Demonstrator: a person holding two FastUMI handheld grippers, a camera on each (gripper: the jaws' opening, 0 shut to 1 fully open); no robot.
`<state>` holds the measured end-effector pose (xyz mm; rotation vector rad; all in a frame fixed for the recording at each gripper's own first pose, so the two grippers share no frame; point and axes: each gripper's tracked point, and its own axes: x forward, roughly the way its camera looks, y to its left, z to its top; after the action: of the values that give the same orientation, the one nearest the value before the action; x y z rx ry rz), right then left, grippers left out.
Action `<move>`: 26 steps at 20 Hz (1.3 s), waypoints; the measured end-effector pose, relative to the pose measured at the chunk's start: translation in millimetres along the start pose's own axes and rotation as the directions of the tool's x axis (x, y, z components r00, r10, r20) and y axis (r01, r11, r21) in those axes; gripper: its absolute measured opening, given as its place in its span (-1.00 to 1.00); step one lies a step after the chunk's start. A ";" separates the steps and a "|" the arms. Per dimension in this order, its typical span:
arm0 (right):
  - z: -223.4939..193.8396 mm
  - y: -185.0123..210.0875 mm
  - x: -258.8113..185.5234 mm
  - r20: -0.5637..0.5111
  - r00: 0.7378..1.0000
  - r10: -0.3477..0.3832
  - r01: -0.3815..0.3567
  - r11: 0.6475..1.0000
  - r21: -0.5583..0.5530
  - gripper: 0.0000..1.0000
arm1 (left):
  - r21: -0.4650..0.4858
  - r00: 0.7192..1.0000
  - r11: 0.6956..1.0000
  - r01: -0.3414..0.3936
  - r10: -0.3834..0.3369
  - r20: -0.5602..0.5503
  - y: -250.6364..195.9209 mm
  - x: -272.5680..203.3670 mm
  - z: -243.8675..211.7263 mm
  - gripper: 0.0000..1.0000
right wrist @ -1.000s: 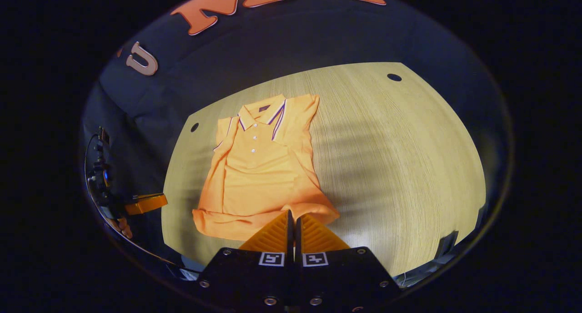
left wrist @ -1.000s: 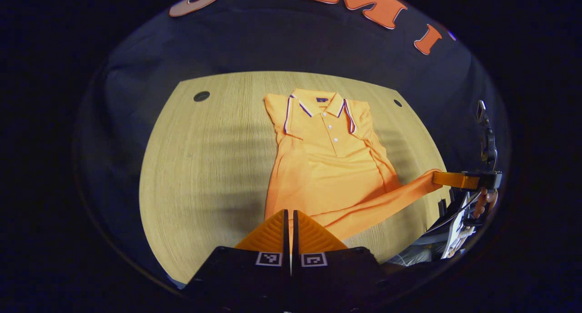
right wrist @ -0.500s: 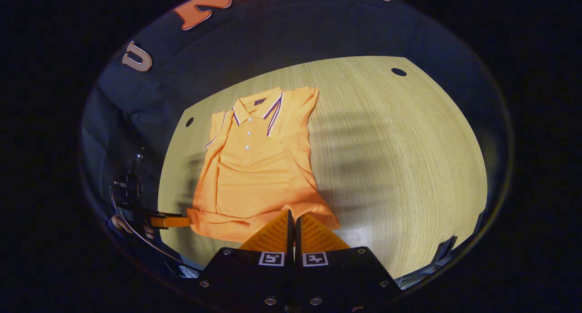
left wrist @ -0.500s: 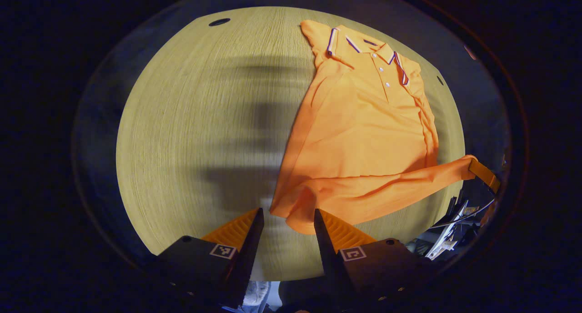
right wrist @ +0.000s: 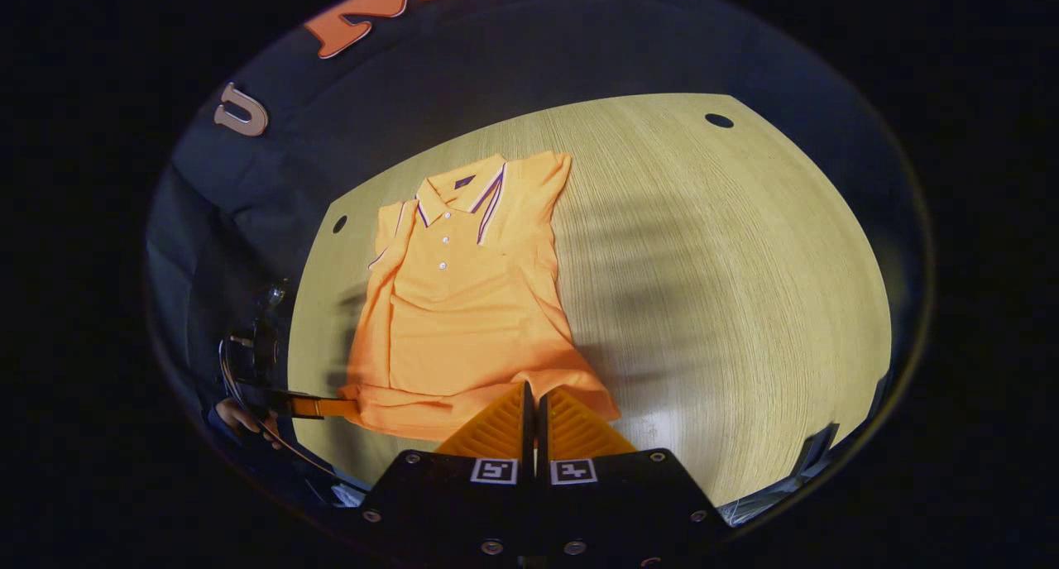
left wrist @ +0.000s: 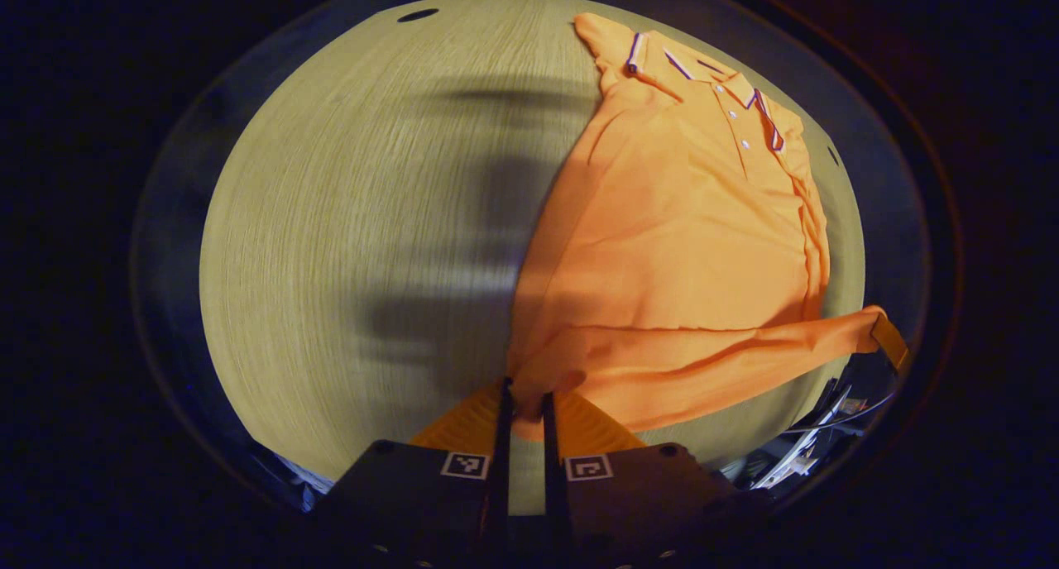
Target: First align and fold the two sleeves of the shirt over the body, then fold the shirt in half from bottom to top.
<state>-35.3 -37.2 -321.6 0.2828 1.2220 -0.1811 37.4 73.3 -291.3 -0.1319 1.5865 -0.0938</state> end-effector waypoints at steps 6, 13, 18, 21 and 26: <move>4.5 0.5 -6.0 0.022 0.999 0.030 -0.030 0.999 0.013 -0.99 | 0.139 0.991 0.990 0.022 -0.041 0.131 -4.9 -33.7 17.3 -0.90; 29.4 1.3 -13.8 0.083 0.995 0.049 -0.051 0.998 0.022 -0.99 | 0.100 0.954 0.987 0.129 -0.151 0.259 -24.2 -77.4 73.5 -0.90; 59.7 2.3 -21.3 0.135 0.989 0.058 -0.060 0.998 0.010 -0.99 | 0.085 0.939 0.986 0.144 -0.163 0.303 -28.3 -94.5 95.3 -0.90; 77.0 6.2 -21.3 0.152 0.986 0.067 -0.068 0.998 0.003 -0.99 | 0.098 0.934 0.984 0.151 -0.175 0.311 -39.4 -102.9 110.4 -0.90; 113.6 12.9 -15.4 0.173 0.981 0.083 -0.081 0.997 -0.018 -0.99 | 0.094 0.928 0.984 0.150 -0.173 0.329 -48.4 -117.3 144.0 -0.90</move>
<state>65.3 -60.3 -270.0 0.3013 1.0364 -0.1253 184.6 45.5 -171.2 -0.2152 1.2269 -0.2408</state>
